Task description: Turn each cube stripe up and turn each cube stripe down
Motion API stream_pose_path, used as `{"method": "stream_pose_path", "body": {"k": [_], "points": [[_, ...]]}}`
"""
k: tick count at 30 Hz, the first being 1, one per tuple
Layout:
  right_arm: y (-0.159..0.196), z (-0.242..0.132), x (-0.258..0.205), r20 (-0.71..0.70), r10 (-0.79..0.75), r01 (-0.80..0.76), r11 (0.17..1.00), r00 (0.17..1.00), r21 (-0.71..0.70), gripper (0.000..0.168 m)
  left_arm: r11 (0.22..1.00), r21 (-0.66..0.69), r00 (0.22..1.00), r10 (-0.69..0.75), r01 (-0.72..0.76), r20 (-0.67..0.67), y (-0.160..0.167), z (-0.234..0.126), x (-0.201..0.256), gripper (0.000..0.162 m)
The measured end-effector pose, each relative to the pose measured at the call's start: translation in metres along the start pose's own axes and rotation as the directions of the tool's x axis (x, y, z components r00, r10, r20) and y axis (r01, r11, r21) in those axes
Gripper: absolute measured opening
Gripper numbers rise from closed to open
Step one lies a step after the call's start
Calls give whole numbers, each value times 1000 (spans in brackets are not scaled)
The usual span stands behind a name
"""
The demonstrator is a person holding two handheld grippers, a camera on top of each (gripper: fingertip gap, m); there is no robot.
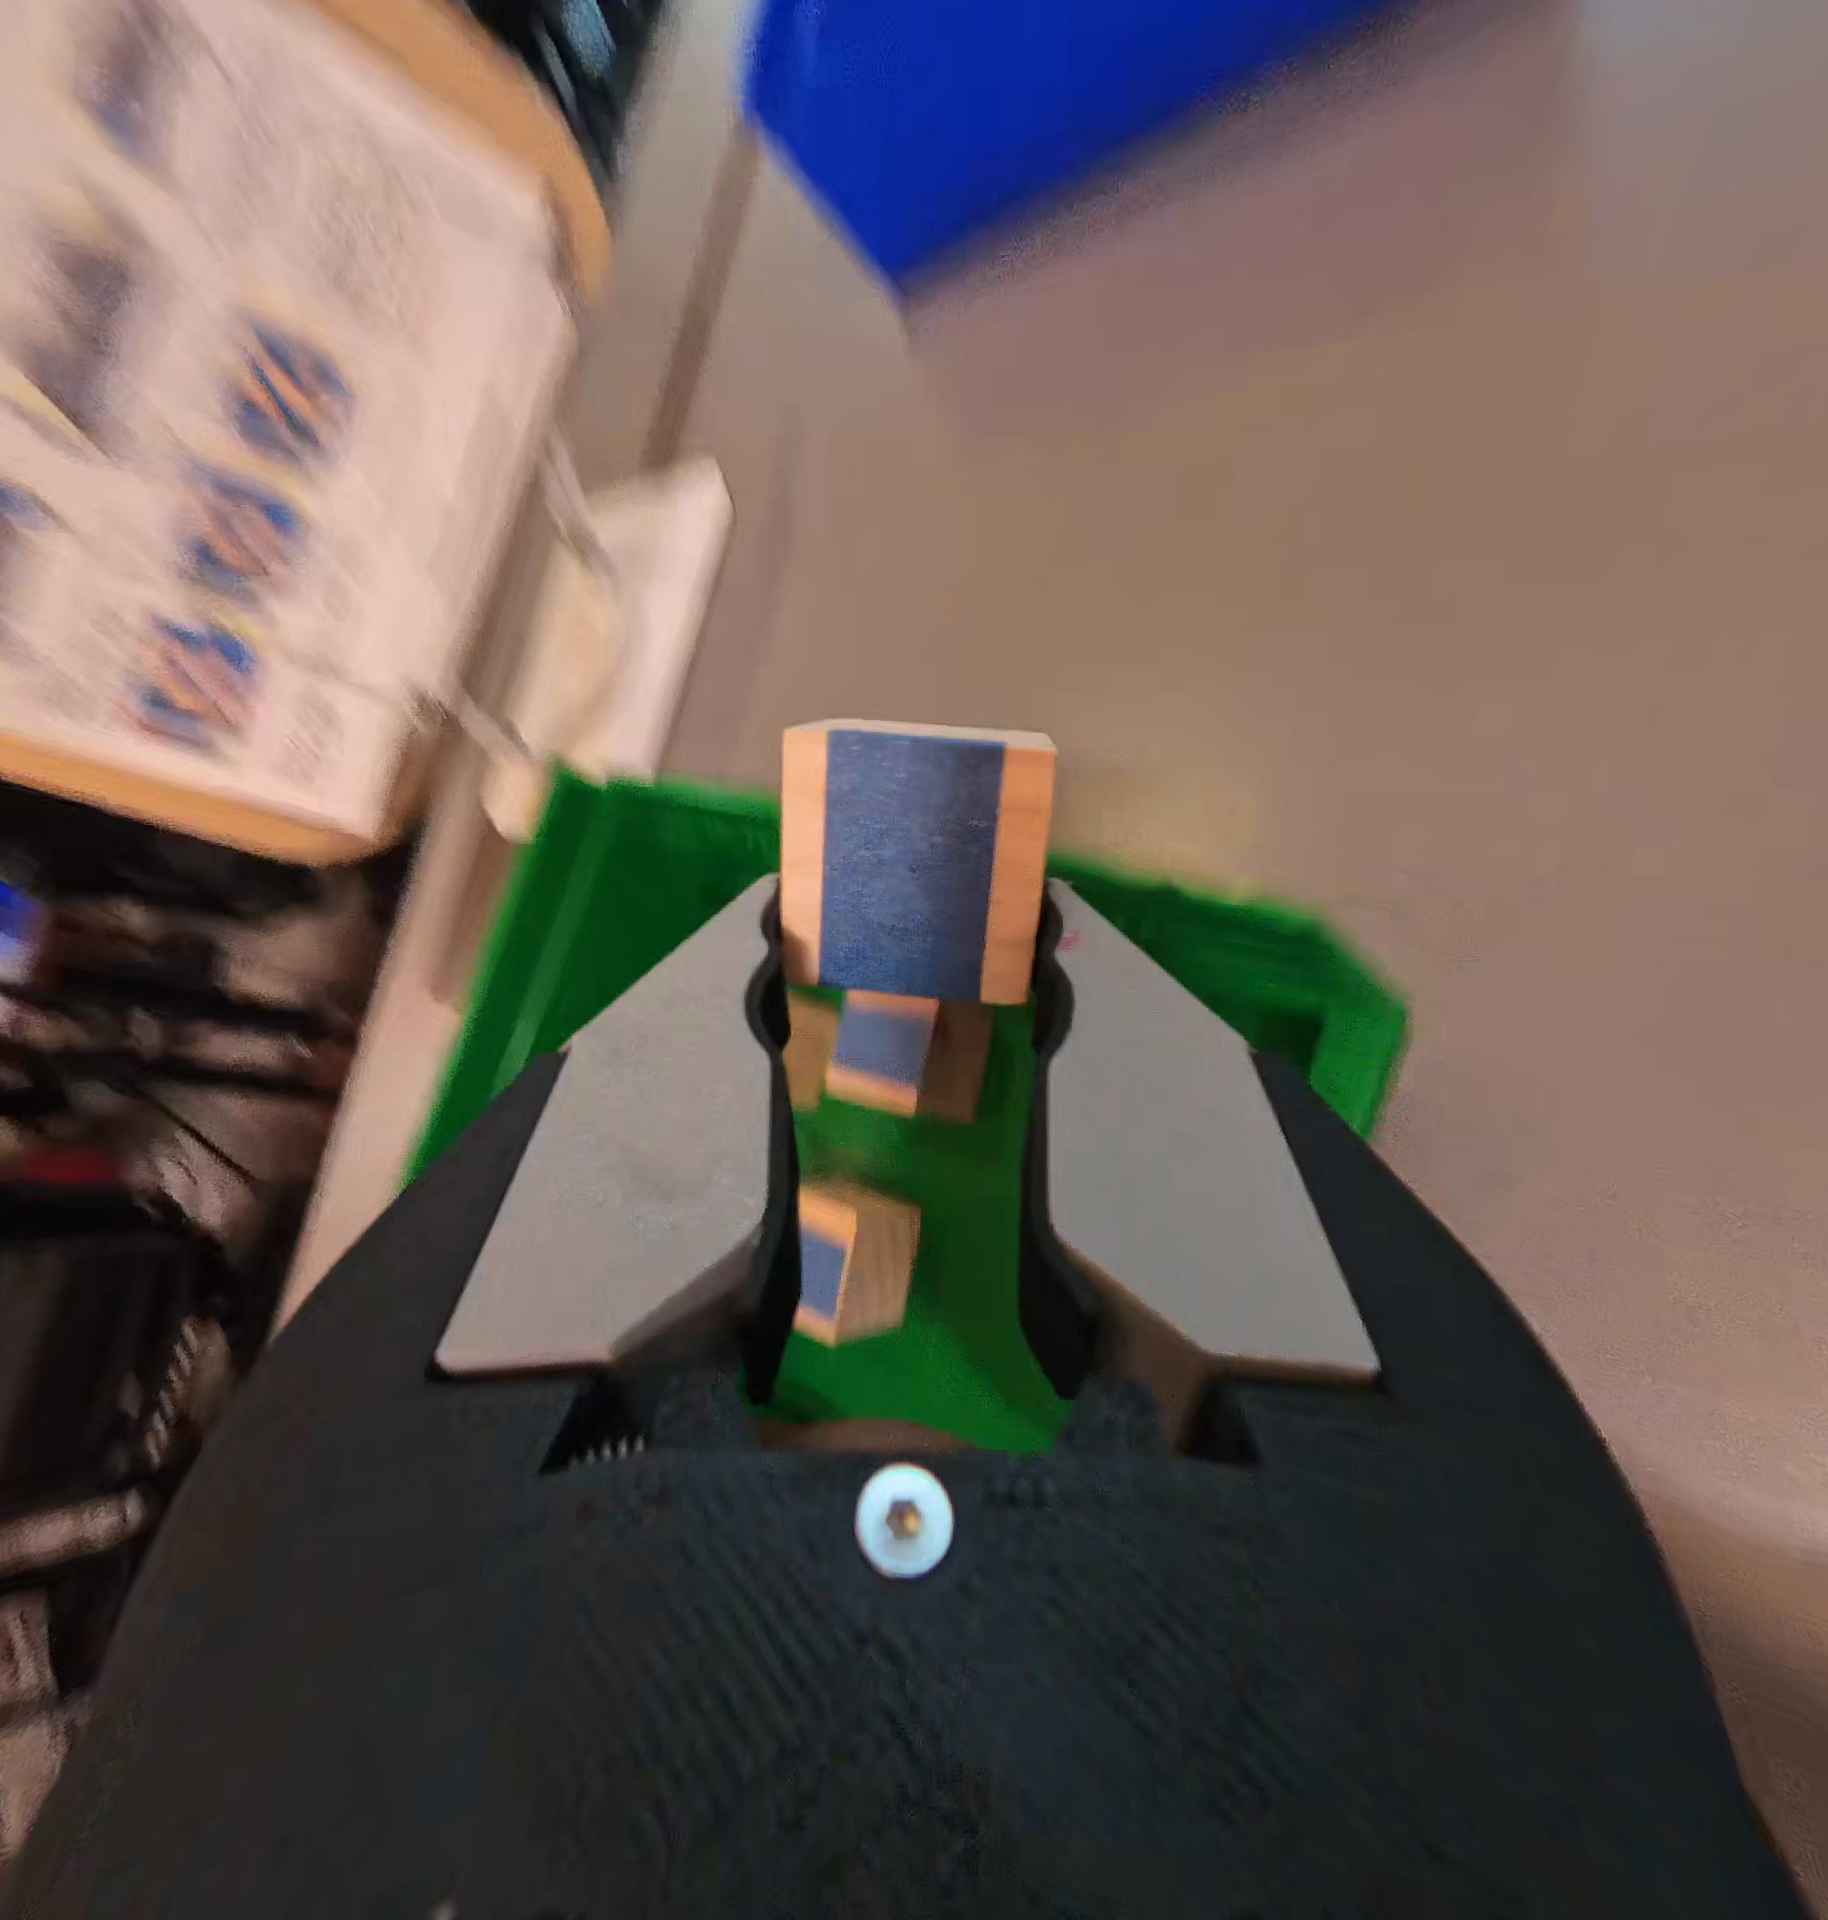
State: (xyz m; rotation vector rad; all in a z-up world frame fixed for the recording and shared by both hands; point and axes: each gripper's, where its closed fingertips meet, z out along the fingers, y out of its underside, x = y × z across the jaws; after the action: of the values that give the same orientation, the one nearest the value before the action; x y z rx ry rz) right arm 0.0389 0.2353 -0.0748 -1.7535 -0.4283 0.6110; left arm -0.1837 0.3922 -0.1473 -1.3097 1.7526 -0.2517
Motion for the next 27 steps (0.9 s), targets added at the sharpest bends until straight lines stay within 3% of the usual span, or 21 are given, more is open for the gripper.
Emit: {"method": "stream_pose_path", "body": {"k": [3, 5, 9, 11, 14, 16, 20, 23, 27], "points": [[8, 20, -34, 193, 76, -73, 997, 978, -24, 53, 943, 311, 989, 79, -115, 127, -77, -26, 32, 44], [14, 32, -67, 362, 151, -138, 989, 920, -62, 54, 876, 444, 973, 102, -186, 205, -119, -33, 61, 44], [23, 44, -105, 530, 238, -206, 971, 814, -120, 58, 747, 606, 950, 114, -275, 290, -177, -33, 111, 44], [20, 42, -119, 592, 256, -233, 966, 765, -117, 58, 690, 669, 956, 129, -276, 262, -194, -31, 129, 44], [23, 39, -135, 655, 273, -232, 961, 705, -151, 56, 664, 686, 952, 156, -298, 263, -204, -24, 140, 44], [23, 35, -143, 699, 285, -236, 957, 656, -168, 43, 643, 710, 955, 132, -287, 266, -207, -23, 140, 44], [25, 44, -133, 643, 269, -222, 963, 717, -155, 43, 681, 687, 962, 103, -254, 253, -198, -11, 135, 44], [24, 46, -129, 622, 267, -230, 963, 736, -141, 42, 693, 657, 940, 91, -297, 329, -197, -9, 131, 43], [22, 46, -111, 522, 206, -178, 979, 828, -103, 42, 716, 613, 919, 103, -335, 381, -195, -15, 126, 41]]}}
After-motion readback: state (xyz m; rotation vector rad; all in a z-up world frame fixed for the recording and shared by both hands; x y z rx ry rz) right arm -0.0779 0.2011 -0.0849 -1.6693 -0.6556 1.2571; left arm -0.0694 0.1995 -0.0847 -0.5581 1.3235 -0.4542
